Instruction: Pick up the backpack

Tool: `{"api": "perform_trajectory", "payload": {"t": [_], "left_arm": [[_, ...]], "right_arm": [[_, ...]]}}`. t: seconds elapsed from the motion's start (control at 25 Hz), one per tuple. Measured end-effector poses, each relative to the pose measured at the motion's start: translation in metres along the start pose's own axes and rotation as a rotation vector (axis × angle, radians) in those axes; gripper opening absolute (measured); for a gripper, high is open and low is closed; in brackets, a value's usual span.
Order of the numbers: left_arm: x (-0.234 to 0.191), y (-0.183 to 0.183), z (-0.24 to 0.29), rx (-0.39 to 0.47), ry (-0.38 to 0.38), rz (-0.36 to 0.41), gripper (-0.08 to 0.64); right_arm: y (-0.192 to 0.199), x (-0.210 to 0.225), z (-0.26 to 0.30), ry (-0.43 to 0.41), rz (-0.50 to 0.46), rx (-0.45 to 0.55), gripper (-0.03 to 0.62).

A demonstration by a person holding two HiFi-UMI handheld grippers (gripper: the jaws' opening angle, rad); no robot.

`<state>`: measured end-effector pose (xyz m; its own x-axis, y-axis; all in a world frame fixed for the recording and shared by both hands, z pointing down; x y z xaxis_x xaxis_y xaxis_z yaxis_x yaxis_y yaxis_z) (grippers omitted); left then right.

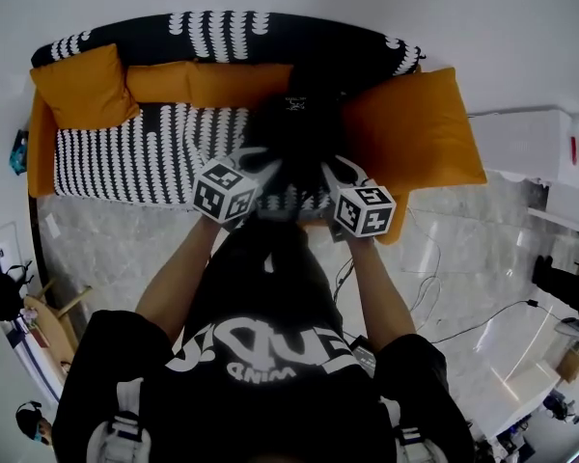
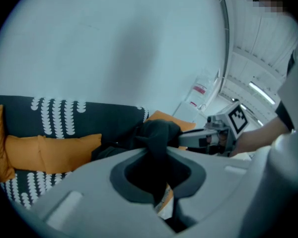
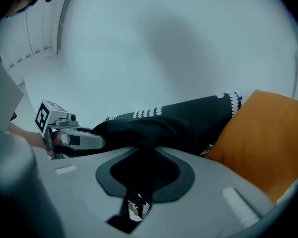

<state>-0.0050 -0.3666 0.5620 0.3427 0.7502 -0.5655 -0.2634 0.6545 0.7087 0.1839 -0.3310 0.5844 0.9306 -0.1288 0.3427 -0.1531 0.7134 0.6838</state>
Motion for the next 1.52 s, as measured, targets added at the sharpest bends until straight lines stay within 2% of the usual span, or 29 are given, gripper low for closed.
{"api": "perform_trajectory", "payload": {"t": [0.2, 0.48, 0.68, 0.88, 1.08, 1.32, 1.52], "left_arm": [[0.022, -0.028, -0.013, 0.030, 0.011, 0.027, 0.037], [0.070, -0.054, -0.039, 0.021, 0.058, 0.111, 0.035], [0.116, -0.061, -0.062, 0.078, 0.036, 0.157, 0.035], [0.155, -0.069, -0.083, 0.159, 0.021, 0.209, 0.034], [0.181, -0.072, -0.094, 0.222, 0.025, 0.198, 0.032], [0.205, -0.076, -0.089, 0.251, -0.003, 0.194, 0.032], [0.223, -0.066, -0.098, 0.282, -0.028, 0.183, 0.032]], "right_arm": [[-0.025, -0.002, -0.024, -0.053, -0.030, 0.042, 0.051], [-0.044, -0.016, -0.075, -0.134, -0.089, 0.075, 0.049], [-0.052, -0.032, -0.119, -0.184, -0.115, 0.115, 0.049], [-0.063, -0.047, -0.157, -0.200, -0.116, 0.199, 0.048], [-0.074, -0.055, -0.181, -0.215, -0.154, 0.246, 0.044], [-0.081, -0.044, -0.194, -0.288, -0.148, 0.268, 0.044], [-0.077, -0.049, -0.204, -0.353, -0.142, 0.282, 0.043]]}}
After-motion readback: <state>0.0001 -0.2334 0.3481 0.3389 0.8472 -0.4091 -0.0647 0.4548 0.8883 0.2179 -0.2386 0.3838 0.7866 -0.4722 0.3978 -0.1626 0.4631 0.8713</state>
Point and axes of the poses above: the fingertips, and each gripper's own axes: z forward along the fingers, x to its right, y out of its underside, the point moved 8 cm from there along -z, backward along the fingers, and after that the axes turned 14 degrees about y, right-handed, at the moved point
